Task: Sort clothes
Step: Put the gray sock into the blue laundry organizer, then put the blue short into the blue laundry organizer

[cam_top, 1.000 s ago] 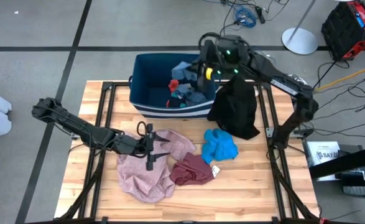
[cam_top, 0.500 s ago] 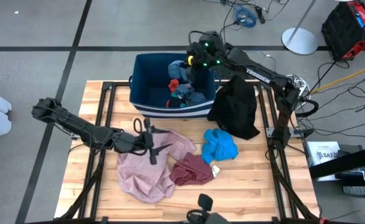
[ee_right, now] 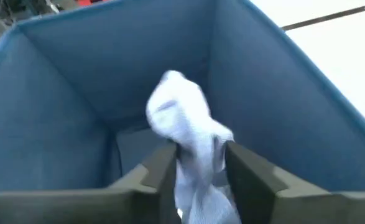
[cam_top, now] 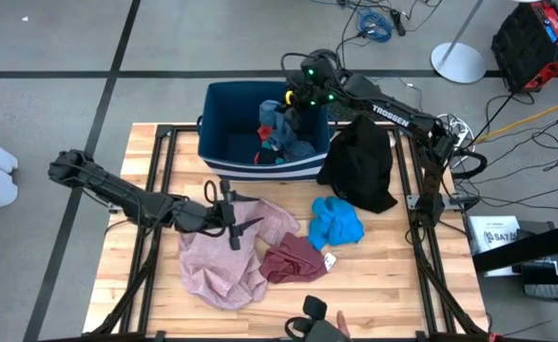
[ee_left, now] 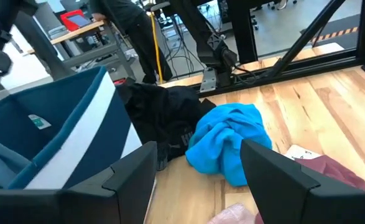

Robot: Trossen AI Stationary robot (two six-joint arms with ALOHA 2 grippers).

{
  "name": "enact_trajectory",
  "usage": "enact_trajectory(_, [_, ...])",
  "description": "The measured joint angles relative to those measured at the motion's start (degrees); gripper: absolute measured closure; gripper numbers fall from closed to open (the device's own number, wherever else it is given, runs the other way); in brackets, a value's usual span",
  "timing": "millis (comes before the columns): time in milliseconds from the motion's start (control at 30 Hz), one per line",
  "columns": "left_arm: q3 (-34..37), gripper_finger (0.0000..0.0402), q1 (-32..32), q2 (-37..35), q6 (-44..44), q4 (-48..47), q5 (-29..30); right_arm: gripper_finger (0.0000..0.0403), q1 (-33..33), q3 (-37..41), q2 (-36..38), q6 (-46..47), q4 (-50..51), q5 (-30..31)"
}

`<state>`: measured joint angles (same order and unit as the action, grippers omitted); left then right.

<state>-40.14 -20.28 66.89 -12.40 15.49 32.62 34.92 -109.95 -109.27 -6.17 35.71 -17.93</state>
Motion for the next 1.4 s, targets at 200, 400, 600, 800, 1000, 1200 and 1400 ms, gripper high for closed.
enact_trajectory(200, [0.0, 0.0159, 1.0, 0.0, -0.3, 0.0, 0.1, 0.0187, 0.0, -0.6, 0.1, -2.4, 2.7, 0.0])
enact_trajectory(400, [0.0, 0.0159, 2.5, 0.0, -1.5, 0.5, 0.3, 0.0157, -0.4, -12.9, 1.2, -4.2, 18.2, 0.2])
enact_trajectory(600, [0.0, 0.0159, 3.2, 0.0, -1.6, 0.5, 0.2, 0.0156, -3.4, -20.8, 4.9, -4.2, 33.0, -0.5])
enact_trajectory(800, [0.0, 0.0159, 4.9, 0.0, -1.5, 0.2, -2.3, 0.0156, -11.1, -19.8, 9.8, -2.6, 47.7, -0.4])
enact_trajectory(1000, [0.0, 0.0159, 5.6, 0.0, -1.5, -0.1, -3.9, 0.0156, -24.8, -5.2, 17.5, 4.2, 43.3, 8.2])
enact_trajectory(1200, [0.0, 0.0159, 5.6, 0.0, -1.4, -0.3, -3.9, 0.0156, -38.2, 23.4, 30.7, 14.5, 24.2, 15.7])
enact_trajectory(1400, [0.0, 0.0159, 5.6, 0.0, -1.2, -1.0, -3.9, 0.0156, -48.2, 52.5, 41.1, 32.6, 2.2, 26.5])
